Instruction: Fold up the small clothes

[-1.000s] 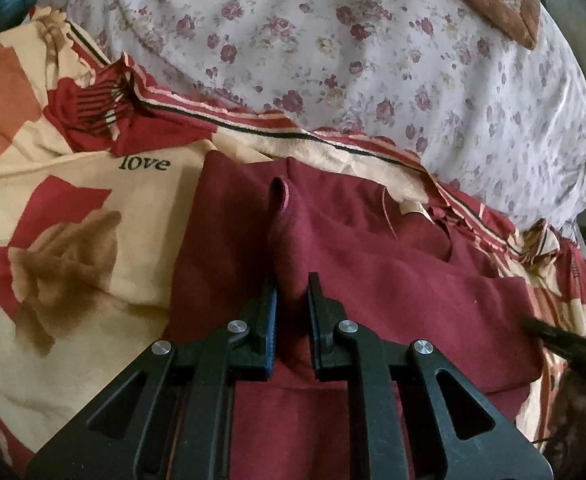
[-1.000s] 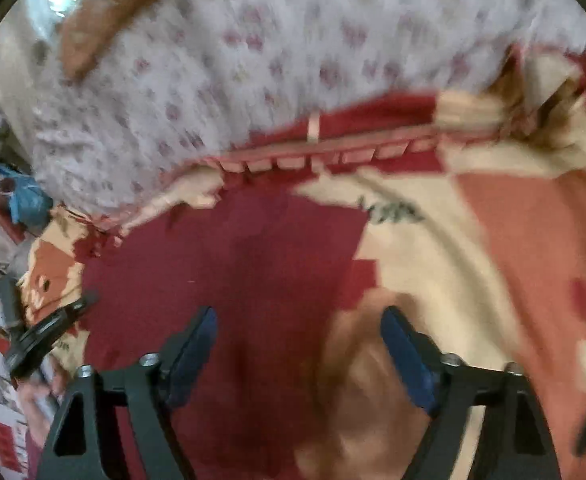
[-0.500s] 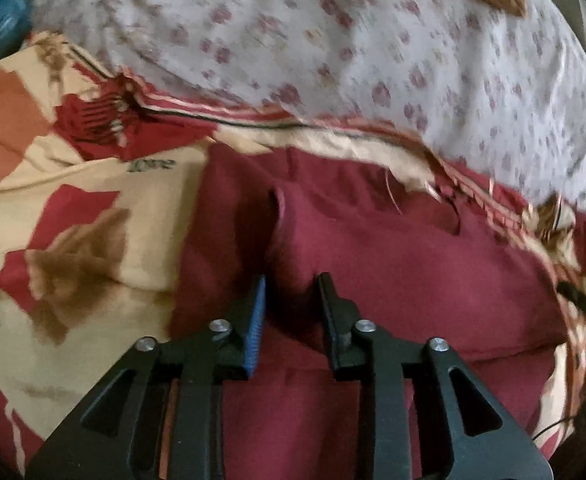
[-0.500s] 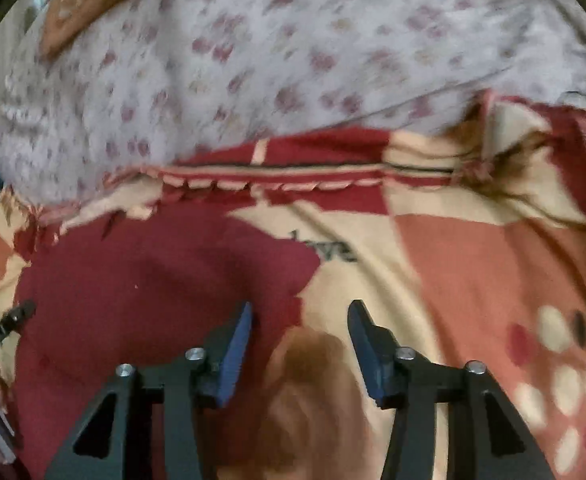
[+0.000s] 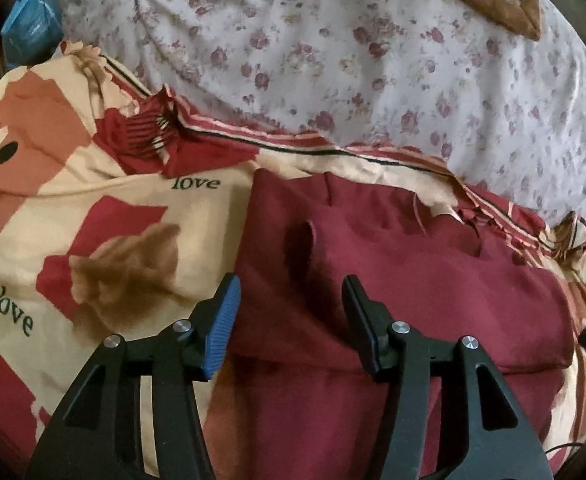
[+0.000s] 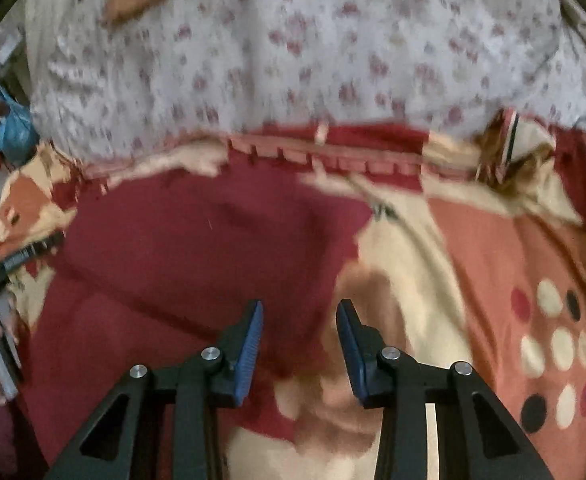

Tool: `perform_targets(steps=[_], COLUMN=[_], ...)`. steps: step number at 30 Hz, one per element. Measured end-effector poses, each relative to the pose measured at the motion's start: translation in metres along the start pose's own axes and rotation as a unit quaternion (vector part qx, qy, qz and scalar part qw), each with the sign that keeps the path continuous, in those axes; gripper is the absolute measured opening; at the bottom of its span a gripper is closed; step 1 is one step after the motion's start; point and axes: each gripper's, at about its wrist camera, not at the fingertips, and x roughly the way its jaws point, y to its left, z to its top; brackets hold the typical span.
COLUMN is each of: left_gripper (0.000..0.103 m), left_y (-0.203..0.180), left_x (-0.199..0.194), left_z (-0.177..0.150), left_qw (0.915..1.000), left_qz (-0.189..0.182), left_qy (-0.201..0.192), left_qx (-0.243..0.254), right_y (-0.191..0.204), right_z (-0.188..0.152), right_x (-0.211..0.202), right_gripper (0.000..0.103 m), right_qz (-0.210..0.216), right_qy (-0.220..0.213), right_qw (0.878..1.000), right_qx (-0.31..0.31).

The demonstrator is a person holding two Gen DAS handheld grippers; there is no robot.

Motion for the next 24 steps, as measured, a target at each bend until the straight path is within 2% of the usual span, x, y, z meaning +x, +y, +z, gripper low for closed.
perform_targets(steps=[4,6,9,10,13,18,19,21,22,24], left_gripper=[0.053,0.053,0.059,0.059,0.059,0.059,0.059,0.059,0.059,0.059], left_y=[0.000,-0.001,-0.002,-0.002,-0.002,-0.002,-0.003,-0.005,-0.005,-0.004], left_x=[0.015,0.022,0.026,0.028,0.029,0.029,0.028,0.024,0.020,0.006], left_z=[-0.002,-0.003,-0.003,-0.003,-0.003,-0.003,-0.004,-0.005,-0.007,-0.011], left_qw=[0.9998,0.9997,0.9996,0.9996,0.9995,0.9995,0.9994,0.9993,0.9992,0.9994], left_qz=[0.010,0.016,0.020,0.022,0.023,0.025,0.028,0.031,0.030,0.020], left_qy=[0.017,0.019,0.018,0.018,0.019,0.016,0.014,0.012,0.013,0.018], left_qx=[0.001,0.004,0.006,0.006,0.008,0.011,0.014,0.019,0.022,0.021], right_y=[0.014,0.011,0.003,0.000,-0.002,-0.001,0.001,0.003,-0.001,-0.013], right_z=[0.024,0.031,0.035,0.036,0.041,0.020,0.011,-0.002,-0.007,-0.009], right_x=[0.020,0.049,0.084,0.092,0.089,0.043,0.040,0.049,0.056,0.044], right_gripper=[0.042,0.042,0.042,0.042,0.042,0.046,0.049,0.049,0.049,0.049], right_qz=[0.005,0.010,-0.012,-0.012,-0.010,-0.002,-0.003,-0.018,-0.012,0.012], right_qy=[-0.010,0.012,0.037,0.028,0.027,0.000,0.002,0.036,0.057,0.054], right_qw=[1.000,1.000,0.999,0.999,0.999,1.000,1.000,0.999,0.998,0.998], right_qx=[-0.002,0.021,0.028,0.025,0.025,0.021,0.010,-0.011,-0.007,0.029])
